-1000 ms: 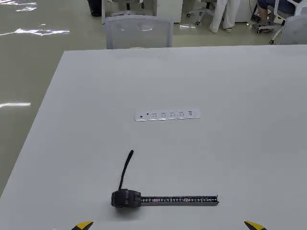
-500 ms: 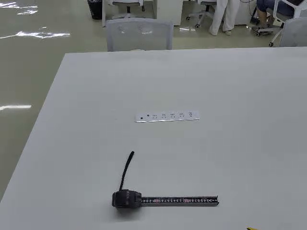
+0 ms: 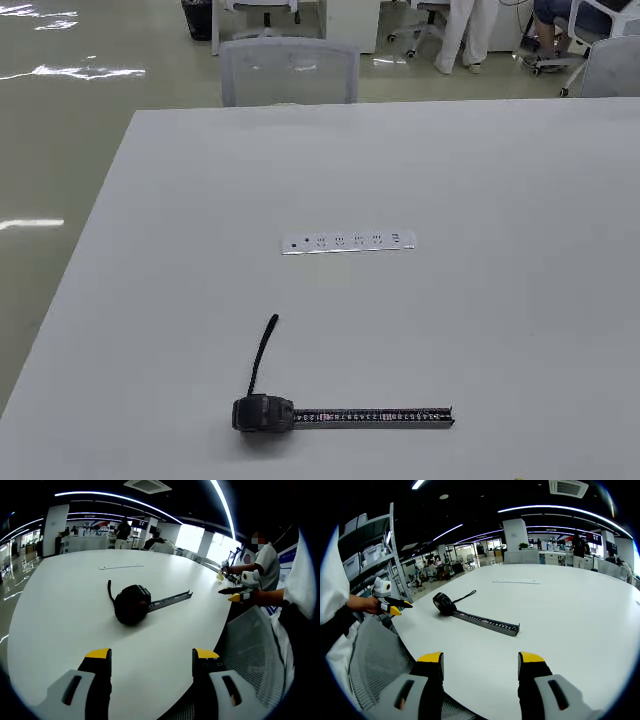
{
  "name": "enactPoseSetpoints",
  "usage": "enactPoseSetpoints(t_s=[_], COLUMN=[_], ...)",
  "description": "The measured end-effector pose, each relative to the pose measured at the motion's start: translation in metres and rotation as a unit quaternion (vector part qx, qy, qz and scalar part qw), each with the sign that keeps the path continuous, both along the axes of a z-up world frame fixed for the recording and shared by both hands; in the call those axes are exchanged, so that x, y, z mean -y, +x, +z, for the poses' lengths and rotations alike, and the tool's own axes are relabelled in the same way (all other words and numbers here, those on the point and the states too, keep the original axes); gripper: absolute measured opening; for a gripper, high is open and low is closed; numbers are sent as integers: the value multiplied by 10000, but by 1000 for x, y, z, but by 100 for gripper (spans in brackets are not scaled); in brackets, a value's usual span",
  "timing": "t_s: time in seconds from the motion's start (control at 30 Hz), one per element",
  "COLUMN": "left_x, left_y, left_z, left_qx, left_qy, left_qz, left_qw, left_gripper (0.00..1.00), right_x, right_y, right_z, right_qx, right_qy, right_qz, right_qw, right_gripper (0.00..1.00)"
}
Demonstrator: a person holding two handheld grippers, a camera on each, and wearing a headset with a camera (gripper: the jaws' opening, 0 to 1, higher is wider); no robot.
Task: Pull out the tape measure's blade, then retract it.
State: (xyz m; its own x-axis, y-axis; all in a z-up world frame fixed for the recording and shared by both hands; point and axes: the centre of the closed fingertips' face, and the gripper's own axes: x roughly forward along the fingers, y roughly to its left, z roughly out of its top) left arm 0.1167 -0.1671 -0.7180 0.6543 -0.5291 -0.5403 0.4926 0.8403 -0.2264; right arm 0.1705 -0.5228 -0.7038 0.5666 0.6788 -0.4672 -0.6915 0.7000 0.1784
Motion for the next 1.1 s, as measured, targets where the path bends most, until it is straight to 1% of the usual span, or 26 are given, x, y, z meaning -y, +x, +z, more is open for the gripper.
enactPoseSetpoints(t_s=[0.1, 0.5, 0.8, 0.87, 1.1], left_x=[0, 0, 0, 0, -2], left_y=[1, 0, 0, 1, 4], left_z=[1, -3, -1, -1, -2], left_qx=[-2, -46, -44, -45, -57], left_qy=[7, 13, 3, 7, 7], left_qz=[-4, 1, 9, 5, 29], left_qw=[10000, 10000, 10000, 10000, 10000], left_gripper=[63, 63, 63, 63, 62], right_x=[0, 0, -1, -2, -3], right_y=[0, 2, 2, 2, 3], right_z=[0, 2, 2, 4, 4], right_qx=[-3, 7, 8, 11, 16], right_qy=[0, 10, 13, 13, 9], right_qz=[-2, 5, 15, 16, 26], right_qw=[10000, 10000, 10000, 10000, 10000], right_gripper=[60, 60, 60, 60, 60])
